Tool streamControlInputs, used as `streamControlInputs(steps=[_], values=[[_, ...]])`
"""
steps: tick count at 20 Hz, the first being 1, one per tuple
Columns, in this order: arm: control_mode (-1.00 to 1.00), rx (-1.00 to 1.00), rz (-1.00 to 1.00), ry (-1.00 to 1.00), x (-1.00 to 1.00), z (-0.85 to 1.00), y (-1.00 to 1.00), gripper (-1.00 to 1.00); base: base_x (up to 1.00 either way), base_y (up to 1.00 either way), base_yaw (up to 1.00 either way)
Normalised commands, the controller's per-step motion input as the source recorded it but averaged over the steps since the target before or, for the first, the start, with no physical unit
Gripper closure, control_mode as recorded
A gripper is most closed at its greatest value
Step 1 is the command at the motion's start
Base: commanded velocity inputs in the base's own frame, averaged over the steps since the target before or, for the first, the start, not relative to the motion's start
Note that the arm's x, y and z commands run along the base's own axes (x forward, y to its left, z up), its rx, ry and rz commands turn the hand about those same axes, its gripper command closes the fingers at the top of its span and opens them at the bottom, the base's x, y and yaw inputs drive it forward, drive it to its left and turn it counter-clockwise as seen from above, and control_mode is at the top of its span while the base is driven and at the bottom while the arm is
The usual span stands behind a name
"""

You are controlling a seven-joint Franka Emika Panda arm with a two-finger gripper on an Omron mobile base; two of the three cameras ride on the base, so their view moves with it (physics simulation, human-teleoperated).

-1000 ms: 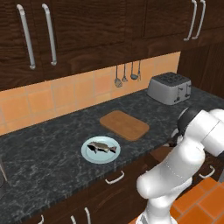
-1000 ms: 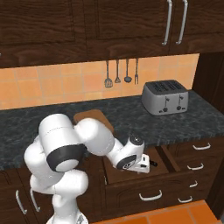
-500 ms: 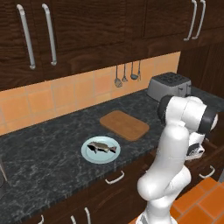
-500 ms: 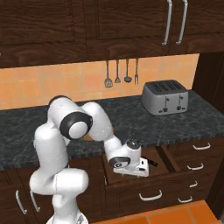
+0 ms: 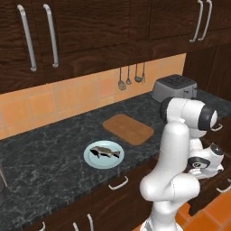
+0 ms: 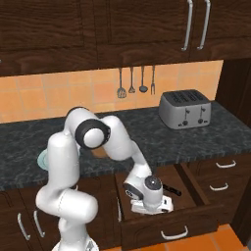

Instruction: Pick up the knife from the drawer and place it on the cutting board. Then place the meat from the plate to the cutting board.

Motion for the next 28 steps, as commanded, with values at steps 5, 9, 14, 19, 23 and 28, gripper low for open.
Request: streamControlInputs(steps=[5,9,14,19,23,28], values=[[-1.0,0.08,0.0,-0.01,-0.97,0.1,-0.59,-1.0,0.0,0.0,0.0],[-1.0,0.04,0.0,0.0,-0.68,0.37,-0.39,-1.0,0.0,0.0,0.0],[-1.0,0.02,0.02,0.0,0.04,0.55,-0.18,-1.0,0.0,0.0,0.0],[-1.0,0.02,0.2,0.0,0.99,0.56,0.0,-1.0,0.0,0.0,0.0],[-1.0,0.0,0.2,0.0,0.81,0.75,-0.26,-1.0,0.0,0.0,0.0],[-1.0,0.02,0.19,0.0,0.37,0.2,-0.47,-1.0,0.0,0.0,0.0]])
